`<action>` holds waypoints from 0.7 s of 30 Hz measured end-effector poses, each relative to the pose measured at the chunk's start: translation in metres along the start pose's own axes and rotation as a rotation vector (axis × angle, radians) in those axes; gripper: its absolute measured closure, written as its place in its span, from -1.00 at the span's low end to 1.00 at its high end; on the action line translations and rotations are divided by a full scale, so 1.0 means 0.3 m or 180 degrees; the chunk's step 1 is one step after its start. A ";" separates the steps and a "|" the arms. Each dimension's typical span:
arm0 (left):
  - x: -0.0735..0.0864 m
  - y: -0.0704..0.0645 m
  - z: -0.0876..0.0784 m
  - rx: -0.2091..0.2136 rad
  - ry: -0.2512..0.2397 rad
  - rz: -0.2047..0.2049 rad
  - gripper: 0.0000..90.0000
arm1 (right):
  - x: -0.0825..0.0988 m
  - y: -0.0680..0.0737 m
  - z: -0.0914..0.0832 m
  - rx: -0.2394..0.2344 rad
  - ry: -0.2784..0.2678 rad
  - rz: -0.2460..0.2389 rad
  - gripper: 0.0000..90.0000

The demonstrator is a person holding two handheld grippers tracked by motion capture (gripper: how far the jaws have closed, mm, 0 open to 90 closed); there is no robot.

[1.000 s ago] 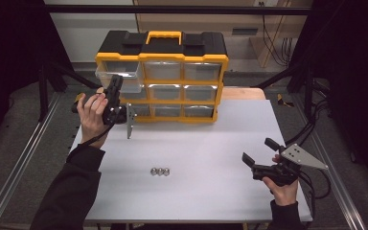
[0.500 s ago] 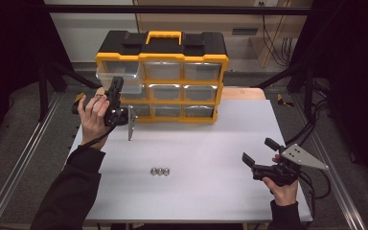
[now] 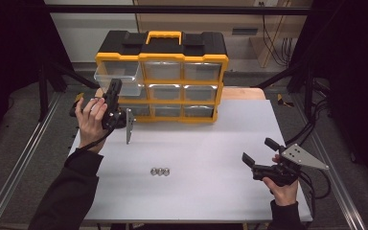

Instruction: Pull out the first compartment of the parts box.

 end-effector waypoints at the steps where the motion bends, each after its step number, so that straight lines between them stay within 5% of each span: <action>1: 0.001 0.003 -0.003 0.0002 -0.0006 -0.0017 0.85 | 0.000 0.000 0.000 -0.0002 -0.0004 0.0001 -0.97; 21: 0.002 0.021 -0.068 -0.0030 -0.0066 0.0003 0.85 | 0.000 0.005 0.001 -0.0011 0.0011 0.0028 -0.97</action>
Point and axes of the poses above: each handheld gripper's, and its own axes: z roughly forward along the jaws, x roughly out of its underside, y roughly to its left, the point moved 4 cm from there along z, roughly forward along the jaws, and after that the axes turned 1 degree about -y, right-handed, at the moved point
